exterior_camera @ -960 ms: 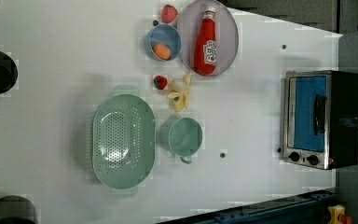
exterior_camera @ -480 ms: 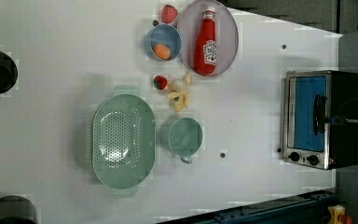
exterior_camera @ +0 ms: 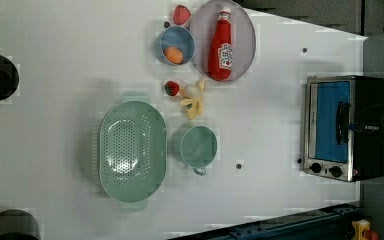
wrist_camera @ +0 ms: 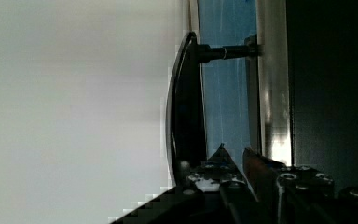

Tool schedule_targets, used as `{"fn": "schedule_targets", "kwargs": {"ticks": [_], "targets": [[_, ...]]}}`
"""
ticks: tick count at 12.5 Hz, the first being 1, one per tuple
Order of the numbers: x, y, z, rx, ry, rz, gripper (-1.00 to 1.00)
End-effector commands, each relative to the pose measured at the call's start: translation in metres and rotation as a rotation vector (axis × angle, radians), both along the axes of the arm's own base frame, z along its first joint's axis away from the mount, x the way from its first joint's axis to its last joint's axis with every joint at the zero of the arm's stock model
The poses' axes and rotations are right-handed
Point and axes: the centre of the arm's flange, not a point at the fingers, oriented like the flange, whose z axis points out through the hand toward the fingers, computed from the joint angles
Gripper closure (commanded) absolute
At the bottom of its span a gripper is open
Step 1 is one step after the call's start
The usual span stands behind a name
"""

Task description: Flap open oven.

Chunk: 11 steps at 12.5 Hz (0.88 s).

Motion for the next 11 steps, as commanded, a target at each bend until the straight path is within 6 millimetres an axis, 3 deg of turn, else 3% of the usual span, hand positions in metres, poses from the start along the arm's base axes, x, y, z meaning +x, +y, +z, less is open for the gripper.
{"fn": "schedule_targets", "kwargs": {"ticks": [1, 4, 11], "targets": [[0.006, 0.006, -0.008, -0.001, 0.012, 0.048, 0.65], [0.012, 0.023, -0.016, -0.022, 0.019, 0.052, 0.65], [0.024, 0.115, -0.051, -0.144, 0.089, 0.080, 0.65]]}}
